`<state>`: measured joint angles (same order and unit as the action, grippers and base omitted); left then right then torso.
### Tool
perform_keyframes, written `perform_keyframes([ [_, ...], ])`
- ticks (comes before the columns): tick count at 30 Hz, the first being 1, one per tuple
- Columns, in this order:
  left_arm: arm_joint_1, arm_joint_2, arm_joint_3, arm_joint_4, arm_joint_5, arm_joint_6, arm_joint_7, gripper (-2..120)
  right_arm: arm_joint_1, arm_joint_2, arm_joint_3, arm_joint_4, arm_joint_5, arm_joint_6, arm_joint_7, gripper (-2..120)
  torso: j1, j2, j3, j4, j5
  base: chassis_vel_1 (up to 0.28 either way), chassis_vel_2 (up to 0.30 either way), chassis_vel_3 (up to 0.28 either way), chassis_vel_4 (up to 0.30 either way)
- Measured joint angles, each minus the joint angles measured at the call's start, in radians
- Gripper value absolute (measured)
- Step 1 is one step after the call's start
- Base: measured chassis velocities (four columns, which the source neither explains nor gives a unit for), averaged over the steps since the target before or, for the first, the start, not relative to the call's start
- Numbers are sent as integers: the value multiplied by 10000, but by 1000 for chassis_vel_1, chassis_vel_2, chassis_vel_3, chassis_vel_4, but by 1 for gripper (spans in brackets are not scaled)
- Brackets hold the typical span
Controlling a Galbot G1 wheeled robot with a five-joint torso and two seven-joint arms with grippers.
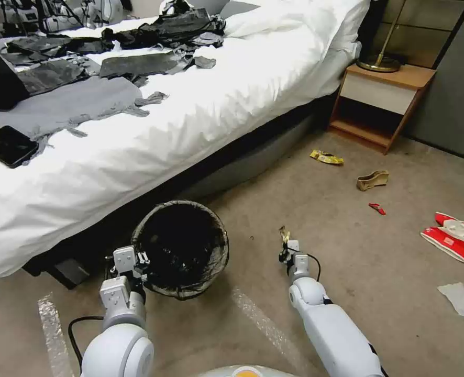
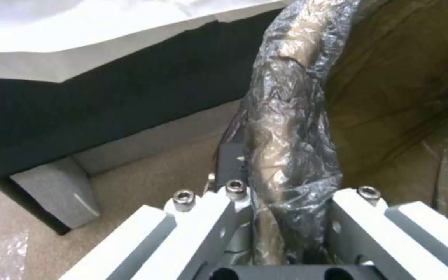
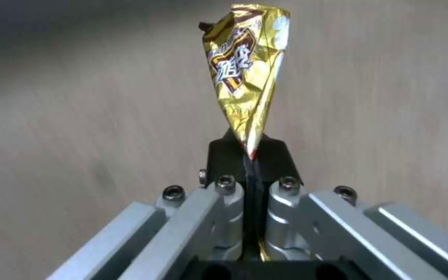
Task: Pick up the trash bin, then pick up the garbage from the floor and place it into the trash bin.
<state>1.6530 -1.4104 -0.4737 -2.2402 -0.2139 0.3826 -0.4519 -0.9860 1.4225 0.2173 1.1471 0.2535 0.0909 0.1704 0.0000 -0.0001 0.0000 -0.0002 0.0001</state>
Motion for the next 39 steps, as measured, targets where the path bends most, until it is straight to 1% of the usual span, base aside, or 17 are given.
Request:
perform_keyframes([
  [1,17,42,33,3,-36,23,2,0,-184,-67,4,734,18,313,-131,0,0,0,0,3,0,0,0,0,0],
  [2,56,123,97,10,-139,109,1,0,-481,-182,-15,1942,56,791,-524,0,0,0,-1,4,-1,0,0,0,0],
  [3,90,181,140,22,-180,168,2,0,-734,-294,-96,2841,78,1272,-1034,0,0,0,0,1,-2,0,0,0,0],
  [4,90,181,140,22,-180,168,2,0,-734,-294,-96,2841,78,1272,-1034,0,0,0,0,1,-2,0,0,0,0],
  [6,137,296,214,44,-251,277,4,0,-1163,-491,-330,4347,23,2046,-2200,0,-1,0,0,3,0,0,0,0,0],
  [8,169,402,268,45,-335,378,5,0,-1581,-679,-672,5604,-12,2544,-3114,0,-1,2,-1,4,-4,0,0,0,0],
  [9,169,402,268,45,-335,378,5,0,-1581,-679,-672,5604,-12,2544,-3114,0,-1,2,-1,4,-4,0,0,0,0],
  [11,199,460,311,45,-415,479,4,0,-2077,-869,-1033,6608,-175,2862,-3770,0,-1,2,-1,3,-1,0,0,0,0],
  [14,202,469,337,45,-457,515,5,0,-2313,-959,-1242,6969,-262,2980,-3961,0,-1,2,-1,3,-2,0,0,0,0],
  [16,206,488,383,45,-505,566,8,0,-2782,-1186,-1812,7510,-447,3108,-4130,0,-1,2,-1,1,-1,0,0,0,0],
  [24,167,492,452,45,-515,591,15,0,-3156,-1440,-2739,7725,-866,3191,-4206,0,0,2,-1,2,-2,0,0,0,0],
  [27,135,414,495,49,-508,591,16,0,-3157,-1339,-3360,7295,-1162,3261,-4211,0,-1,2,-1,2,-1,0,0,0,0],
  [30,166,349,513,52,-474,584,16,0,-3050,-1201,-3578,6849,-1261,3345,-4207,0,-1,2,0,2,-2,0,0,0,0],
  [31,183,323,522,52,-456,575,16,0,-2951,-1143,-3610,6566,-1260,3381,-4194,0,0,1,0,5,-9,0,0,0,0],
  [34,199,299,538,47,-445,566,17,0,-2855,-1084,-3627,6262,-1214,3398,-4170,0,-1,1,0,5,-10,0,0,0,0],
  [35,203,285,547,35,-441,561,18,0,-2755,-1016,-3627,5964,-1195,3400,-4142,0,-1,1,0,3,-6,0,0,0,0],
  [39,223,258,550,-18,-429,542,19,0,-2696,-965,-3585,5612,-1208,3341,-4021,0,-1,1,0,3,2,0,0,0,0],
])
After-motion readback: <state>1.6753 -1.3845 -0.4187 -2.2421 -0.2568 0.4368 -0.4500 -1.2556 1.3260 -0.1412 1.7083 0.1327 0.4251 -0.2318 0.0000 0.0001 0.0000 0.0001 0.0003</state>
